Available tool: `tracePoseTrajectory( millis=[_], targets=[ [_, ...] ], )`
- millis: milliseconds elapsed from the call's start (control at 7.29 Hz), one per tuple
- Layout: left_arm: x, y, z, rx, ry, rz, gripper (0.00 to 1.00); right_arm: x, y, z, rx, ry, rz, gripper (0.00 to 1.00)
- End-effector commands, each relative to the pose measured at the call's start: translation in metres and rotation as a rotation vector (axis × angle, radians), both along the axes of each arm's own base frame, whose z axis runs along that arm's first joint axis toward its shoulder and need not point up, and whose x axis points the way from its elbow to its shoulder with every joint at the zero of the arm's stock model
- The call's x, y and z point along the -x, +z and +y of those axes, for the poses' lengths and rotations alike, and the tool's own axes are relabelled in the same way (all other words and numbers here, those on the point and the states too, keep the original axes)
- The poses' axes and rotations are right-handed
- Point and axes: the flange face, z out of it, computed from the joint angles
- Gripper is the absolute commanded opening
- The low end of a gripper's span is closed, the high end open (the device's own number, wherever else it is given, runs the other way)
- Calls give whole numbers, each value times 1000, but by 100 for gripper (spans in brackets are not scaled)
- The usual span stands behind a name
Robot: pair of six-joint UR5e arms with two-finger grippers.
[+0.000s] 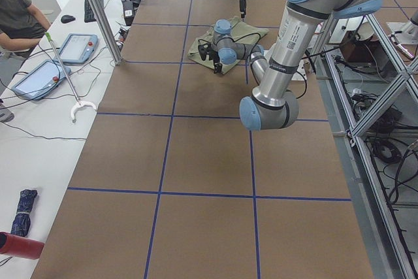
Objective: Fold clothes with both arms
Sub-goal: 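Grasp the shirt's other edge with the left gripper while the right holds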
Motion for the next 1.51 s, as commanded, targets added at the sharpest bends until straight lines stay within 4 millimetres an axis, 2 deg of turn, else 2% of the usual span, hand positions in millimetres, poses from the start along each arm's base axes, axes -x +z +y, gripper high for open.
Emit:
tracePoseTrajectory(
  millis=[0, 137, 411, 685, 822, 960, 1234, 1371],
  targets=[
    [-32, 2, 53, 117, 19, 5, 96, -10, -2, -18, -7, 50, -4, 100],
    [-34, 1, 53, 116, 17, 5, 90, -9, -5, -21, -11, 54, -11, 100],
    [-29, -3, 44, 97, -20, 8, 70, -10, -5, -22, -11, 56, -11, 100],
    [-24, 3, 30, 89, -40, -3, 62, -10, -6, -22, -11, 57, -13, 100],
    [-28, 10, 27, 92, -43, -18, 47, -9, -5, -22, -11, 56, -11, 100],
    [-27, 9, 27, 86, -46, -18, 2, -7, -1, -23, -7, 57, -3, 100],
    [-20, 6, 22, 81, -49, -16, 0, -6, 2, -24, -4, 57, 2, 100],
    [-11, 5, 6, 57, -49, -49, 0, -6, 3, -24, -3, 57, 4, 100]
  ],
)
